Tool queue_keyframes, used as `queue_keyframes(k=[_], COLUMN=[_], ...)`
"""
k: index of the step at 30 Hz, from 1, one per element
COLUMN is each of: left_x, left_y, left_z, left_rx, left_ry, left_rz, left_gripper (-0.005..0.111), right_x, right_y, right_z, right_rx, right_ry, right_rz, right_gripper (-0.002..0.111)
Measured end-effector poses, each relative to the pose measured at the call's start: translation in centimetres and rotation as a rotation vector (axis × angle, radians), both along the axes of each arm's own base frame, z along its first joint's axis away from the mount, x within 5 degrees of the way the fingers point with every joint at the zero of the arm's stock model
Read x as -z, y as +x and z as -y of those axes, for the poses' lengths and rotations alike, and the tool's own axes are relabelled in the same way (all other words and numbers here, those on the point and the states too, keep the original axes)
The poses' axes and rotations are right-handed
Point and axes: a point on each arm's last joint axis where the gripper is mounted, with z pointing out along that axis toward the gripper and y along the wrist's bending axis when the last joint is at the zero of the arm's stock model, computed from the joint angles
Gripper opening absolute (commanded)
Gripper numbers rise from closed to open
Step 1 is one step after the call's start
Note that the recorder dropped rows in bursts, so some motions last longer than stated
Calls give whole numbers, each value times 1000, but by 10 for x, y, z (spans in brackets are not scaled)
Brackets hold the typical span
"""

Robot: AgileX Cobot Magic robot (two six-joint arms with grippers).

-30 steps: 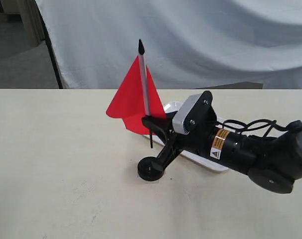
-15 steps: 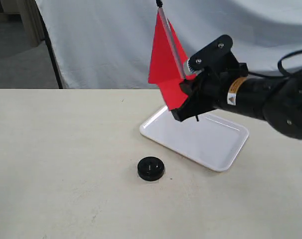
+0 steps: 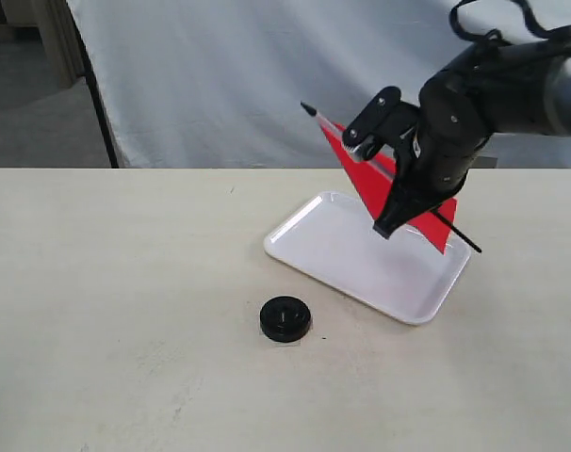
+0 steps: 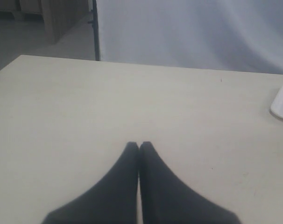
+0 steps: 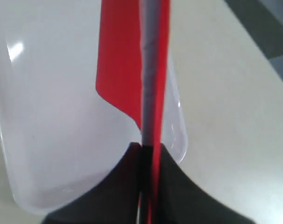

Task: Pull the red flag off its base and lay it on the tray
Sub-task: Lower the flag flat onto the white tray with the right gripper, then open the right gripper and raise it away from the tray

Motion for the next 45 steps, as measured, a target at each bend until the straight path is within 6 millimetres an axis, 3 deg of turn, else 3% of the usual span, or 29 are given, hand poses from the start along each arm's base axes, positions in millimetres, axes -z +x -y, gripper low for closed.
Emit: queue_keyframes(k=[5,14,15,19,22,26,32,34,37,38,41,45], left_x=[0,0,0,0,0,0,0,0,0,0,0,0], left_y=[0,0,0,0,0,0,0,0,0,0,0,0], left_z=[0,0,0,0,0,0,0,0,0,0,0,0], left_rx=[0,0,0,0,0,0,0,0,0,0,0,0], left_ry=[0,0,0,0,0,0,0,0,0,0,0,0], left_rz=[0,0,0,0,0,0,0,0,0,0,0,0], left_gripper=[0,0,0,0,0,0,0,0,0,0,0,0], right_x=[56,96,100,103,103,97,56,39,19,13,2,-8], right_y=[21,39,40,40,38,35,25,20,13,11,6,1], right_z=[-4,-20,-22,-21,-20,-21,-22,-21,-20,-18,-5,29], right_rx=[7,-40,-44,-20,-1,23,45,58,77,87,156,302], right_ry=[-124,-156,-156,-147,-154,-122,-48,-22,15,25,57,118], right_rz=[-182,-200,-202,-205,-220,-240,-232,-223,-220,-222,-261,-327], right_gripper=[-1,1,7,58,64,64,62,52,20,2,0,0])
